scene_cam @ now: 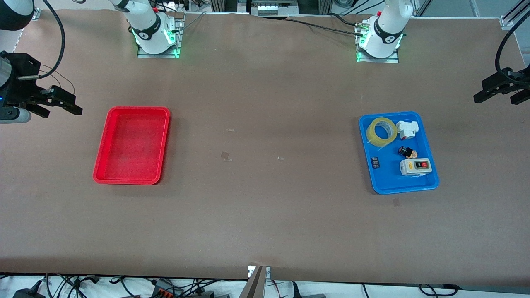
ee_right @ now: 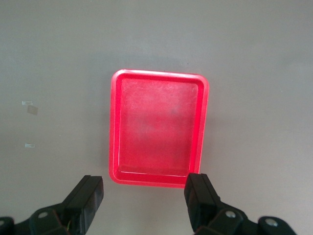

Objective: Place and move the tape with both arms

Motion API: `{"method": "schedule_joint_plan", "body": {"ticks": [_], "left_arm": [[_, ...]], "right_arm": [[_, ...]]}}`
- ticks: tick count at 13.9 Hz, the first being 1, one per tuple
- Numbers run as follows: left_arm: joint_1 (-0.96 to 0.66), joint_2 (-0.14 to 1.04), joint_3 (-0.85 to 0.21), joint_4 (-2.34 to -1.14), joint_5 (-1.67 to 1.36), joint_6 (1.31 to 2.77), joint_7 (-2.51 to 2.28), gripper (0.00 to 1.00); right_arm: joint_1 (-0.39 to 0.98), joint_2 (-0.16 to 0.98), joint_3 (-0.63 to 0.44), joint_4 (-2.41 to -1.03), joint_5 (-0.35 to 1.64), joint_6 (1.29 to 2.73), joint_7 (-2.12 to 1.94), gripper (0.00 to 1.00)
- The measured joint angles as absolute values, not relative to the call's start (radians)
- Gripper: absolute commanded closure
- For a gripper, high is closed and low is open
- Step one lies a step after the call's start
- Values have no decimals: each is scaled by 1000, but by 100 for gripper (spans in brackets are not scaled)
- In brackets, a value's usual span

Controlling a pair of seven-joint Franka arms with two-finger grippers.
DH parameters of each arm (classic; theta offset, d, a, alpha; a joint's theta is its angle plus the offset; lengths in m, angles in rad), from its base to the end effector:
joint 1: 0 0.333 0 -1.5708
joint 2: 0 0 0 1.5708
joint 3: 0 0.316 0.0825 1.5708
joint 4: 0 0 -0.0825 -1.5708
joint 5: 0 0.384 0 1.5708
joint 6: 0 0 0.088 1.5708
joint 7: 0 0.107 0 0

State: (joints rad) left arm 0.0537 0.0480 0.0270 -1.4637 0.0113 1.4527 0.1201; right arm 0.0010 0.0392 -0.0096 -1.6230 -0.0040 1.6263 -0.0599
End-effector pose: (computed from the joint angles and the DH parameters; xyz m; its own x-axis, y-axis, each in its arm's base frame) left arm 0.5557 0.0459 0.6377 0.9975 -0.0382 -0.0600 -0.0385 -0.9992 -0.0054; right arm 0.5688 -0.0052 0.5825 0.9980 0.0515 -0.0361 0.0516 -0.9987 0.0022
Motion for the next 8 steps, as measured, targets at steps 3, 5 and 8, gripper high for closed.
{"method": "schedule_joint_plan", "body": {"ticks": [3, 5, 8], "left_arm": [[52, 59, 26, -1465, 11, 1452, 101, 0], [51, 64, 26, -1465, 11, 1452, 97, 0], [52, 64, 26, -1465, 11, 1448, 93, 0]], "right_arm": [[1, 33, -9, -1623, -4, 1620, -60, 0], [1, 32, -9, -1623, -4, 1619, -60, 0], [1, 32, -9, -1623, -4, 1619, -60, 0]]}}
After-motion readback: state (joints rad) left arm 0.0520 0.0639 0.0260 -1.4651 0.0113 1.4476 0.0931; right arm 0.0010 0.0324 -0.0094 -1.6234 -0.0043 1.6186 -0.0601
